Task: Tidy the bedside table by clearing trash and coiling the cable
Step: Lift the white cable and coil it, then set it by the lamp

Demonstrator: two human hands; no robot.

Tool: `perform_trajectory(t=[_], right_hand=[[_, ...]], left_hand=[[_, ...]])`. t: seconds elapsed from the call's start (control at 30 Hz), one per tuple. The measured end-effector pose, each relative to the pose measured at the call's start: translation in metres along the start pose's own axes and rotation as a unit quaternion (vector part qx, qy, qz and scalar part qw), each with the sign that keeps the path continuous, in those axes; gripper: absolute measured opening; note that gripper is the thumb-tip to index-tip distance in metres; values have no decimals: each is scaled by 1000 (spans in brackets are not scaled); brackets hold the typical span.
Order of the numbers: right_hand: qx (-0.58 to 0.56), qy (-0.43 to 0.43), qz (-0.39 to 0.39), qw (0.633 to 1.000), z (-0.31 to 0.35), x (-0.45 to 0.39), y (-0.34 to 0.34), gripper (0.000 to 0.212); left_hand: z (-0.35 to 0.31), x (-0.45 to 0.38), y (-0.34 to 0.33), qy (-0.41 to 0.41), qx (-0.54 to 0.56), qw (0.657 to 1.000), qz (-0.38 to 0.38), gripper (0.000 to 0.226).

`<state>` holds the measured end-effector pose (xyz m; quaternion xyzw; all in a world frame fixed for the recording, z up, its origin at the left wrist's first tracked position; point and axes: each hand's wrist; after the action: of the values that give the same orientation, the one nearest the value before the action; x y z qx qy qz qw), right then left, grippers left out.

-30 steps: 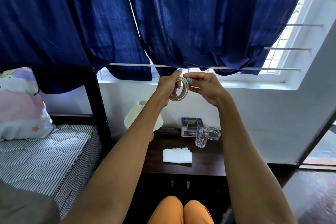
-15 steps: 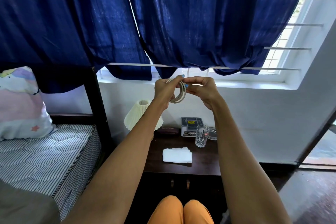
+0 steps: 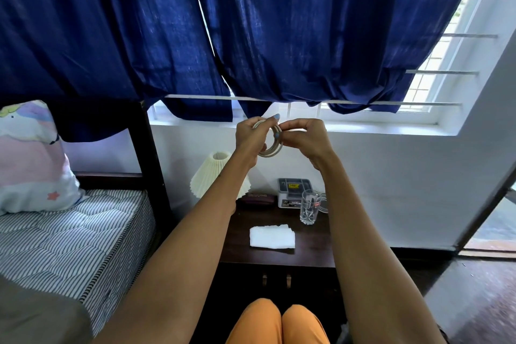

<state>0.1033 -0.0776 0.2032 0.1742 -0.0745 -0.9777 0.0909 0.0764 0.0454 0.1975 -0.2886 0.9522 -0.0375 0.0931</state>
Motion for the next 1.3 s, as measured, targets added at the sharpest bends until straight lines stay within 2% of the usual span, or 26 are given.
perform_trajectory(t=[0.23, 0.4, 0.57, 0.67, 0.87, 0.93, 1.0, 1.13, 1.3], right_hand=[[153, 70, -64, 984, 1, 6, -8, 5], [206, 110, -80, 969, 0, 7, -14, 8], [210, 109, -95, 967, -2, 11, -20, 21], [191, 94, -96, 972, -2, 13, -20, 31], [212, 118, -79, 967, -4, 13, -23, 33], [184, 103, -72, 975, -5, 13, -23, 33], [146, 73, -72, 984, -6, 12, -21, 32], [161, 78, -72, 981, -8, 9, -19, 19], [146, 77, -72, 984, -13, 10, -25, 19]], left_hand=[[7, 0, -2, -13, -16, 1000, 13, 24], [10, 0, -3, -22, -19, 999, 15, 27], [10, -1, -5, -38, -40, 998, 19, 41], [10, -2, -2, -51, -55, 997, 25, 41], [15, -5, 1, -55, -66, 996, 20, 40], [14, -6, 3, -51, -65, 996, 27, 39], [12, -6, 5, -38, -64, 996, 41, 33], [14, -6, 8, -8, -74, 995, 64, 16], [21, -5, 7, -7, -81, 996, 45, 5]])
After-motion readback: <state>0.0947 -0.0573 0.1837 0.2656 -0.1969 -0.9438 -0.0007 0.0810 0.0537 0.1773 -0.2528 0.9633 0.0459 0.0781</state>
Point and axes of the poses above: each hand's wrist, its own x-axis away from the middle knuckle, its own y-axis out of the back of the hand, z = x × y, and after that the axes turned 5 degrees about -z, right-handed
